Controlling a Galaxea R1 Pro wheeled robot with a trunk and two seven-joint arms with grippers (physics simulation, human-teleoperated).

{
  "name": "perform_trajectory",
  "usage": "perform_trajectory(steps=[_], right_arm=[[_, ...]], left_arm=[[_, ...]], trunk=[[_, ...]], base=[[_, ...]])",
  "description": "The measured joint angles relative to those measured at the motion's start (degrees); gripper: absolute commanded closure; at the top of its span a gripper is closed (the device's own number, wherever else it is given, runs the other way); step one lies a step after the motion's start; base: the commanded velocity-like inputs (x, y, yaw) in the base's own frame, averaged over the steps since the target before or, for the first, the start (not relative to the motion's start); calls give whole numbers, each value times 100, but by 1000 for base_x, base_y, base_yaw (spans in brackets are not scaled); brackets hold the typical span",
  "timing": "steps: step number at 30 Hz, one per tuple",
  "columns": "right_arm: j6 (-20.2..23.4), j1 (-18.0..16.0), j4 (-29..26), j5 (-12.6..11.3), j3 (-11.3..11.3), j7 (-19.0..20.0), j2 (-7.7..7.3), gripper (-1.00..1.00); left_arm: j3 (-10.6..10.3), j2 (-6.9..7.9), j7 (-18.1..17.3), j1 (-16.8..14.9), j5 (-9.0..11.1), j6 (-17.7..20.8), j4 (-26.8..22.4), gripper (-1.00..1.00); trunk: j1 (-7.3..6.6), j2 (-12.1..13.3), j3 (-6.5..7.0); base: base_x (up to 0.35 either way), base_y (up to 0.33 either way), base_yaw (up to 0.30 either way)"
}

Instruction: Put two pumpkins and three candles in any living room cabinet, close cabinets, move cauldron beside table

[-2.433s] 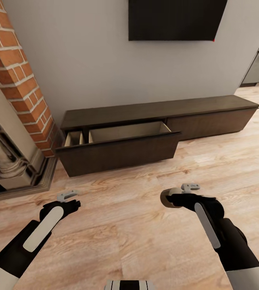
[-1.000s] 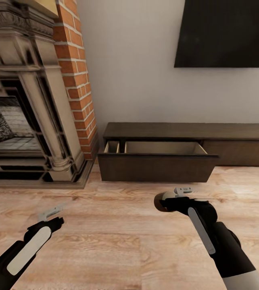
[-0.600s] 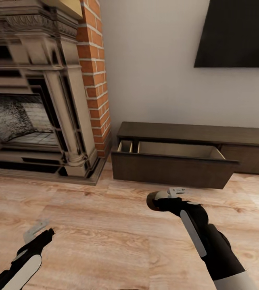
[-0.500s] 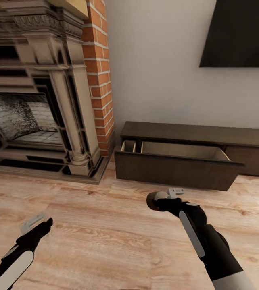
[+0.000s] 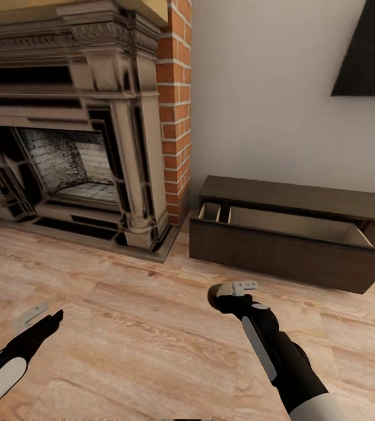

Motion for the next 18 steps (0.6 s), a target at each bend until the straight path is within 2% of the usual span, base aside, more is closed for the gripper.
perform_trajectory(steps=[3,8,13,18], right_arm=[[1,0,1,9,8,-2,7,100],[-3,1,1,-4,76,0,22,100],[-2,1,-23,-2,162,12,21,100],[-1,0,-11,-14,169,15,24,100]], left_arm=[[-2,-8,5,0,0,-3,3,-100],[-6,-9,16,0,1,-3,6,-100],[-26,-11,23,-2,1,3,7,-100],[-27,-15,20,0,1,9,8,-100]], trunk=[[0,0,-8],[0,0,-21],[0,0,-25],[-1,0,-26]], base=[[0,53,279],[0,250,266],[0,301,87],[60,157,259]])
